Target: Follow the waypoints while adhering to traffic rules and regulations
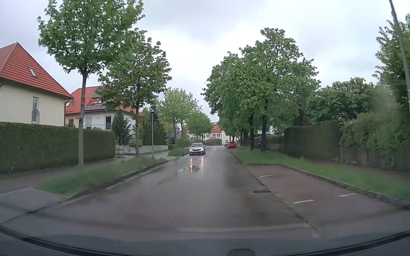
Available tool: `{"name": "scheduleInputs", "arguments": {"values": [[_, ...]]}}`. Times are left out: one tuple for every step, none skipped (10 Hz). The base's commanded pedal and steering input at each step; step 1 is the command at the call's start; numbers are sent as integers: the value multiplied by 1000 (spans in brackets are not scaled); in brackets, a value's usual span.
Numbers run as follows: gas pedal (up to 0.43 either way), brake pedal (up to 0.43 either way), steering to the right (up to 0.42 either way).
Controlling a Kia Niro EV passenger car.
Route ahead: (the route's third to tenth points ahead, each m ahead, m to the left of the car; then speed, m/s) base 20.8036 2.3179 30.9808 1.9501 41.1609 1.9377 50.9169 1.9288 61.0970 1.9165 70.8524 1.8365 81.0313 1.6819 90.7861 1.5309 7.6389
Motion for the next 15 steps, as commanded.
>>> {"name": "scheduleInputs", "arguments": {"values": [[87,0,3],[87,0,3],[87,0,4],[87,0,3],[87,0,3],[87,0,2],[87,0,2],[87,0,1],[87,0,1],[87,0,2],[87,0,1],[87,0,1],[98,0,2],[98,0,0],[98,0,-1]]}}
